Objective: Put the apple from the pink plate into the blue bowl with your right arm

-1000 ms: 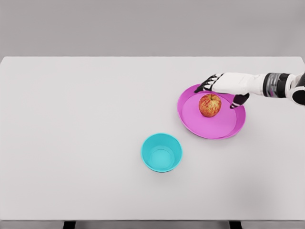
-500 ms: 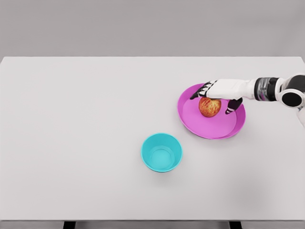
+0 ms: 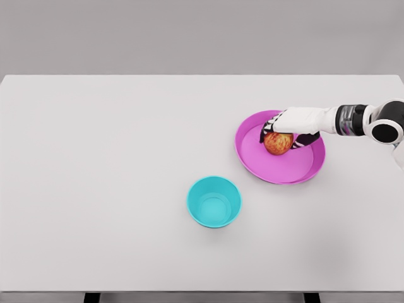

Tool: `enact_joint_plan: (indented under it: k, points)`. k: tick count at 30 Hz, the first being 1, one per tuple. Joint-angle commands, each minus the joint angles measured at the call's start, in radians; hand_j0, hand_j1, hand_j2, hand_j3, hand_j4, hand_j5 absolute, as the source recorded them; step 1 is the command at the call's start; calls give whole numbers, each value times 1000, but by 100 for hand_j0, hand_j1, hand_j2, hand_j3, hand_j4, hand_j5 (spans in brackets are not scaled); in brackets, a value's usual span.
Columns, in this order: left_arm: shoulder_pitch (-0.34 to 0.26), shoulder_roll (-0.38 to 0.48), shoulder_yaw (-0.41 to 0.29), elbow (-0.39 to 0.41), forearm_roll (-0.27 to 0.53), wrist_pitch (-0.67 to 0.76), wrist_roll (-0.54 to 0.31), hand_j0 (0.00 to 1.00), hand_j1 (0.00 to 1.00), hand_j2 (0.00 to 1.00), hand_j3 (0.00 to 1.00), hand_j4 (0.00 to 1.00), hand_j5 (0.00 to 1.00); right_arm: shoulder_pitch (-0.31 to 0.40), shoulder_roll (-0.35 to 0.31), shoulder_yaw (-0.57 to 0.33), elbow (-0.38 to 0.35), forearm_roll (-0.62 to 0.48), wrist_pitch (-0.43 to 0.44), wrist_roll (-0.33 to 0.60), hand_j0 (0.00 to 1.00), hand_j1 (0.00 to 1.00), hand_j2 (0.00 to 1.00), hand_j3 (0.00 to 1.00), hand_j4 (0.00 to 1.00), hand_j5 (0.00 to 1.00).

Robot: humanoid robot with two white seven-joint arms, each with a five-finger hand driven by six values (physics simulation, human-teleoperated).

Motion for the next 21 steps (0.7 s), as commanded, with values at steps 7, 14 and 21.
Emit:
enact_joint_plan:
  k: [7, 14, 21]
  points:
    - [0, 0, 1, 0, 0, 0, 0, 100, 100, 100, 100, 100, 100, -2, -9, -12, -12, -2, 1, 0, 46, 46, 46, 46, 46, 46]
    - [0, 0, 1, 0, 0, 0, 0, 100, 100, 100, 100, 100, 100, -23, -13, -31, -20, -10, 1, 0, 46, 46, 46, 46, 46, 46]
    - [0, 0, 0, 0, 0, 0, 0, 100, 100, 100, 100, 100, 100, -17, -66, -86, -174, -10, 1, 0, 46, 46, 46, 46, 46, 46]
